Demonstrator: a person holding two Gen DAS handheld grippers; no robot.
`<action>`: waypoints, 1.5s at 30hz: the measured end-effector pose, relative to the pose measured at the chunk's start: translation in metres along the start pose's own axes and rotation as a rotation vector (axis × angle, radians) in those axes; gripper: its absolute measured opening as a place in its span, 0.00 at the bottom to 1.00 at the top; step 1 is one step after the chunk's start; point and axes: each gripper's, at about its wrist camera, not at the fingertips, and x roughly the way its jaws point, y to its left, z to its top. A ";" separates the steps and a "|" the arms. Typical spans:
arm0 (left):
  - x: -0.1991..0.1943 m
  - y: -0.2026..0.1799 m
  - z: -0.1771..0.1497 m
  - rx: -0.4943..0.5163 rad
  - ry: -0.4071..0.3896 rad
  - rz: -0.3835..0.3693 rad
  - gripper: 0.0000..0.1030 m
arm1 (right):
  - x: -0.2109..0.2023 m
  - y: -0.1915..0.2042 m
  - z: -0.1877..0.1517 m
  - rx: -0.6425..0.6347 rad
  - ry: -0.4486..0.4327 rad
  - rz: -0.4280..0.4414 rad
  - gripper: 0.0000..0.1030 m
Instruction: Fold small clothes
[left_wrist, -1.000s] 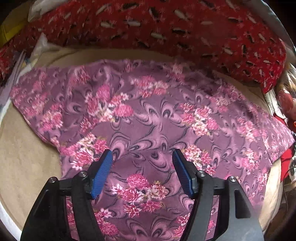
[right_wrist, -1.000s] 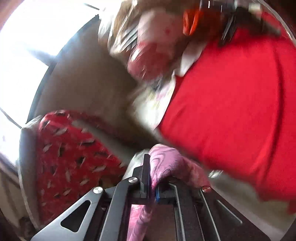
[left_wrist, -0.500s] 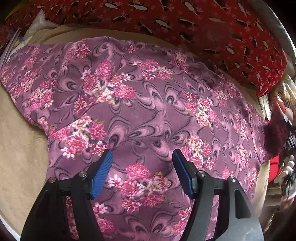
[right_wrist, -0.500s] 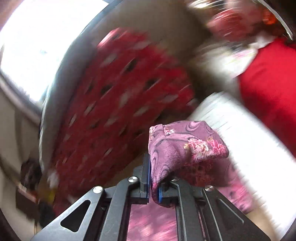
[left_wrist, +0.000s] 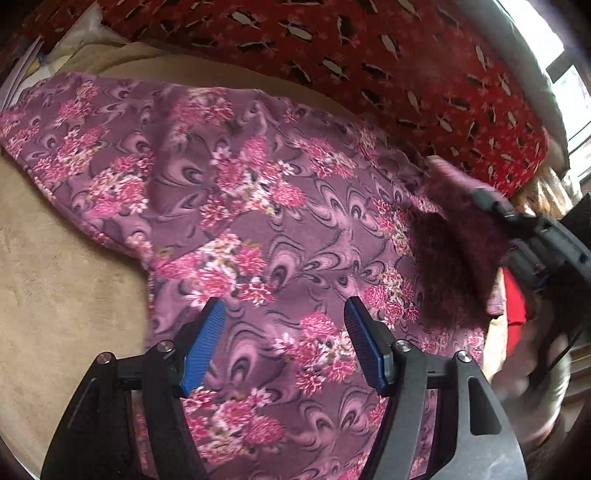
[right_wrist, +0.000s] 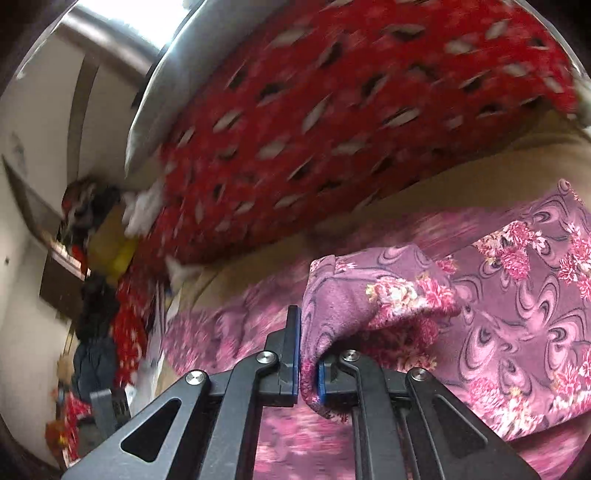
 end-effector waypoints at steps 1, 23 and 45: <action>-0.001 0.000 0.000 -0.004 0.002 -0.006 0.64 | 0.011 0.009 -0.010 -0.013 0.027 -0.003 0.22; 0.060 -0.126 -0.021 0.175 0.078 0.136 0.64 | -0.085 -0.082 -0.099 0.158 0.121 -0.027 0.52; 0.039 -0.008 0.042 -0.218 0.032 0.032 0.13 | -0.089 -0.180 -0.035 0.314 -0.021 -0.041 0.09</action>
